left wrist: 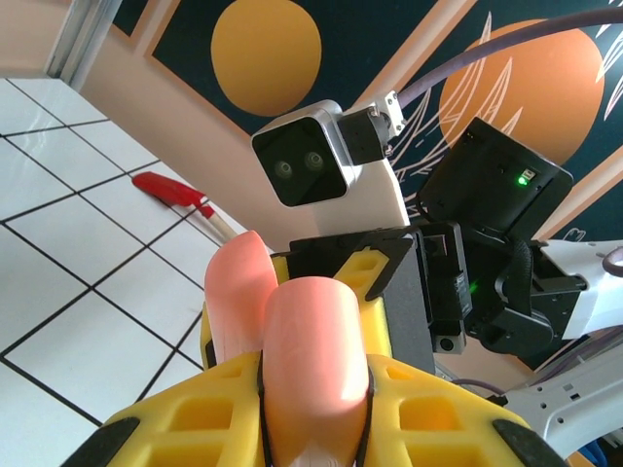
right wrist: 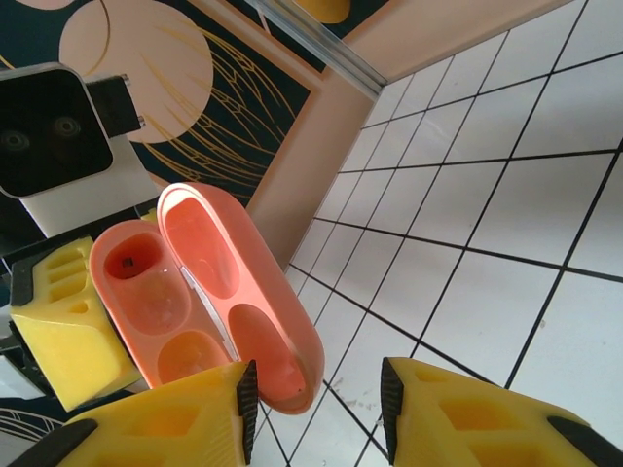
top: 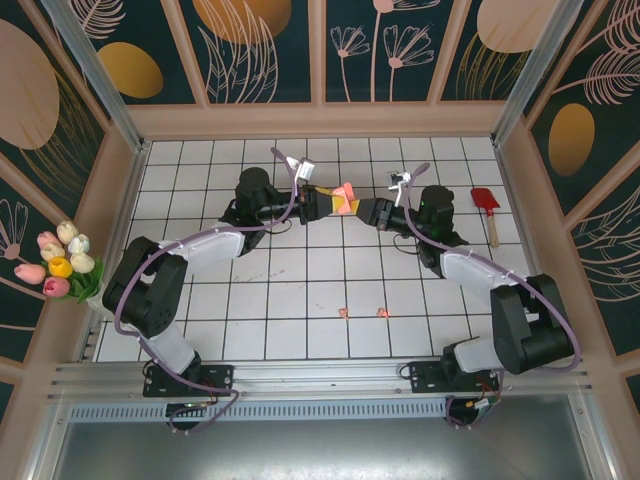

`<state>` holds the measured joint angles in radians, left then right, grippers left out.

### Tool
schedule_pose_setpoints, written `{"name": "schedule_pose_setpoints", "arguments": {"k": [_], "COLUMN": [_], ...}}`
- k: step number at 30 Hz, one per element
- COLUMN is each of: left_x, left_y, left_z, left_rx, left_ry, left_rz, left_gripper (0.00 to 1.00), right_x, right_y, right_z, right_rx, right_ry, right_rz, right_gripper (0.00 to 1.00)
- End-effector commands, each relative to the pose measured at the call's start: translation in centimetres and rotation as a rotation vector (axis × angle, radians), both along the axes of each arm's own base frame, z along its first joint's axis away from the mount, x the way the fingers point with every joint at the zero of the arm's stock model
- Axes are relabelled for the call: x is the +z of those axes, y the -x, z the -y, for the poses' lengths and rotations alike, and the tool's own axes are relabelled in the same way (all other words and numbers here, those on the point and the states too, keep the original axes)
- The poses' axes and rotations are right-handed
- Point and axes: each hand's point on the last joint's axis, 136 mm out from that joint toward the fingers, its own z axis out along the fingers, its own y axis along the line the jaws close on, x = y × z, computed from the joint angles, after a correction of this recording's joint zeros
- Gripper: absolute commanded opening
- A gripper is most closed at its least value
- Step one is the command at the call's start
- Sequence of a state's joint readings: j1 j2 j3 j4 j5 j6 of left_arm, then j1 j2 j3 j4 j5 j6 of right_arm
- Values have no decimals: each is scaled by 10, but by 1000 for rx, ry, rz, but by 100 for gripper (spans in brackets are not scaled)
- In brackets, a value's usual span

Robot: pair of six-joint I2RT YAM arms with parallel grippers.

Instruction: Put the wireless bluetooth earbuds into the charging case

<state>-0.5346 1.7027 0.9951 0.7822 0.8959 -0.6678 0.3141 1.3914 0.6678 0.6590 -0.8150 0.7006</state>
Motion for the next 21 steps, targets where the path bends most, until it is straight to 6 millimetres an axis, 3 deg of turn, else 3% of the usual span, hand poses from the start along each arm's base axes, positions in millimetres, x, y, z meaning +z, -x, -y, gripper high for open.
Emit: {"name": "schedule_pose_setpoints", "arguments": {"k": [1, 9, 17, 18, 21], "left_x": [12, 12, 15, 2, -1], "left_y": [9, 9, 10, 6, 4], "left_z": [3, 3, 3, 5, 5], "left_rx": [-46, -47, -47, -46, -37], "left_ry": [40, 45, 55, 41, 40], "left_rz": [39, 38, 41, 16, 6], "left_gripper": [0, 0, 0, 0, 0], "right_x": [25, 29, 33, 34, 35], "right_y": [-9, -12, -8, -8, -7], "right_z": [-4, -5, -8, -8, -8], "right_rx": [1, 6, 37, 38, 36], "right_ry": [-46, -58, -73, -72, -69], "right_rz": [71, 75, 79, 80, 81], "right_gripper": [39, 33, 15, 11, 6]}}
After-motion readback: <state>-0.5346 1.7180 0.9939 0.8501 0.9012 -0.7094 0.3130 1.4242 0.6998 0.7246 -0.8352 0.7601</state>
